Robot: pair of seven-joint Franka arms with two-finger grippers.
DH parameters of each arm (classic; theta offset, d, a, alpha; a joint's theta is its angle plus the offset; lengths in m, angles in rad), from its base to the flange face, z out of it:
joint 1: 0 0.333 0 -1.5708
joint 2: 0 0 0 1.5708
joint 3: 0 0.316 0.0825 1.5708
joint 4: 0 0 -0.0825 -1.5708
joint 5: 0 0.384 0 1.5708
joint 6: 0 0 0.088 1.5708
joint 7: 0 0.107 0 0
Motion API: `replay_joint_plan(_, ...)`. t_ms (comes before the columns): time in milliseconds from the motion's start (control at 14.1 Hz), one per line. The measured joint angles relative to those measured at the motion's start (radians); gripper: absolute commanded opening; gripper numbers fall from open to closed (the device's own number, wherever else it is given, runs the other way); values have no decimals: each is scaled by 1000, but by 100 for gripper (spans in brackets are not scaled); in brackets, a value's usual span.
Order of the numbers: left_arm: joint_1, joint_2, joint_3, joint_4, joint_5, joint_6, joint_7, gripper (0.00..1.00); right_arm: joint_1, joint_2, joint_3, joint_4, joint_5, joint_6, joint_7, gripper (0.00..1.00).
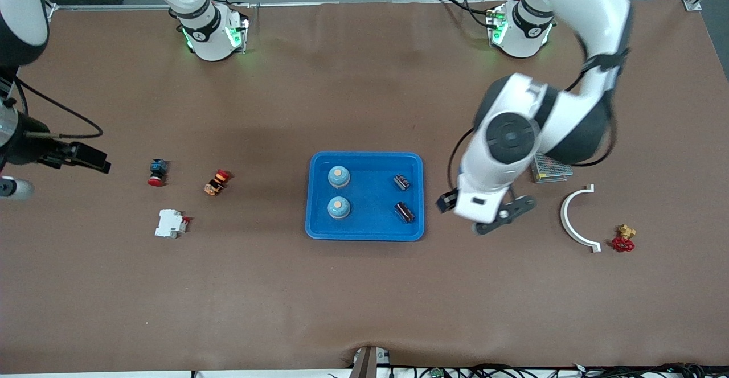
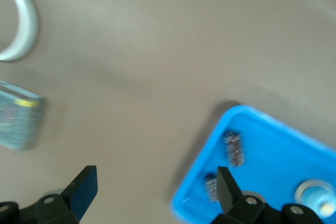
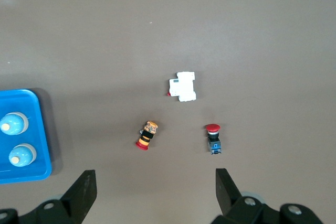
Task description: Place electrolytic capacitor and blue bell in tray
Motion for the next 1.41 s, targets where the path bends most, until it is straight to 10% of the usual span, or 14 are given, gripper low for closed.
replay_joint_plan(849, 546, -319, 10, -13, -21, -292, 858, 100, -5, -108, -4, -75, -4, 15, 0, 100)
replay_joint_plan(1415, 487, -277, -64, -37, -41, -182, 847, 100, -4, -143, 4, -82, -4, 69, -38, 100)
